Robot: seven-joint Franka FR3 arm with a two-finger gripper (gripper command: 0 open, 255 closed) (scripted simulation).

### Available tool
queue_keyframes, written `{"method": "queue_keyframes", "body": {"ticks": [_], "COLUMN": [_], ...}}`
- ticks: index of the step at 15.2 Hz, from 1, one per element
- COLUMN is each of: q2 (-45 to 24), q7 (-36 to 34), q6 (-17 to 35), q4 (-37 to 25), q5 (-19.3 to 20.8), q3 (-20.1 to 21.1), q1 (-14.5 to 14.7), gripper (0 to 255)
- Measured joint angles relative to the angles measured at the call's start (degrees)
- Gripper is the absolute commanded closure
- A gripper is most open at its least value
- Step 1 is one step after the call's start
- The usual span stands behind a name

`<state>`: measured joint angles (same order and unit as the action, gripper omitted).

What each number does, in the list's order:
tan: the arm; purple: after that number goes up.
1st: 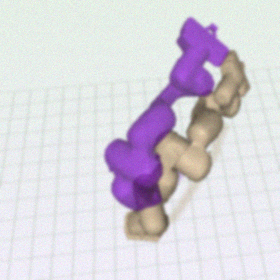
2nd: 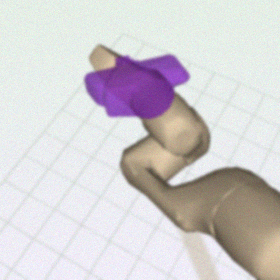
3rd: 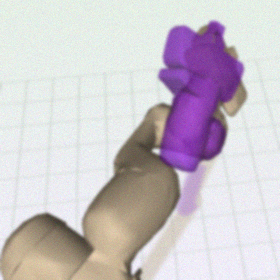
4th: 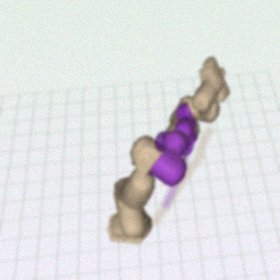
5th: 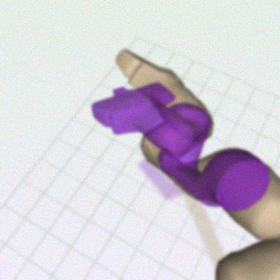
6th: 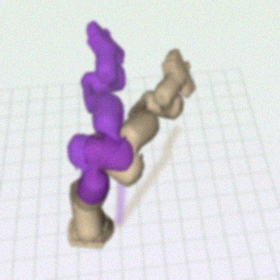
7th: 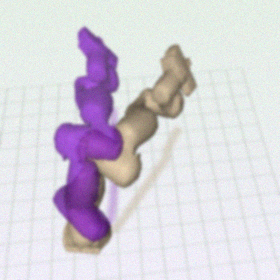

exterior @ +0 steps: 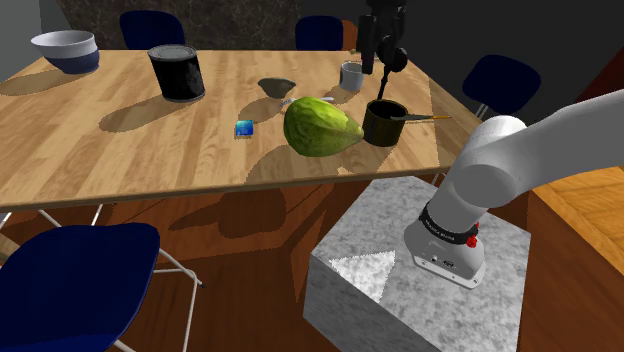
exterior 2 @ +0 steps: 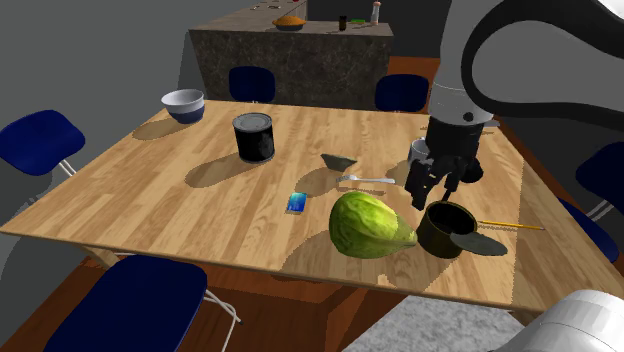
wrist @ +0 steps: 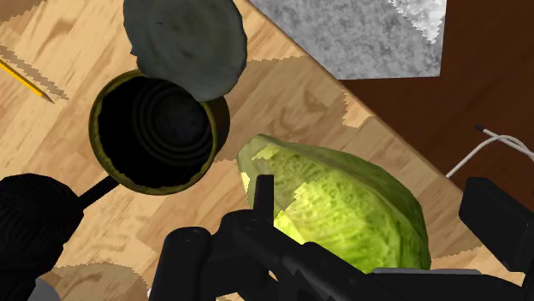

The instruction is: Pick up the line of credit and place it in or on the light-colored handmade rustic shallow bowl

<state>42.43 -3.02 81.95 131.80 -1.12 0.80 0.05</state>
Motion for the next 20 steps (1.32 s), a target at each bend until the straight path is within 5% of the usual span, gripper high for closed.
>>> {"method": "queue_keyframes", "body": {"ticks": [6, 20], "q2": [-3.46, -29.27], "q7": [-6.65, -30.27], "q6": [7.25, 31.63], "q4": [2.15, -5.19], "q5": [-2.00, -0.06], "q3": [3.62, 13.82], "q1": [-0.45, -3.63], "gripper": [0, 0]}}
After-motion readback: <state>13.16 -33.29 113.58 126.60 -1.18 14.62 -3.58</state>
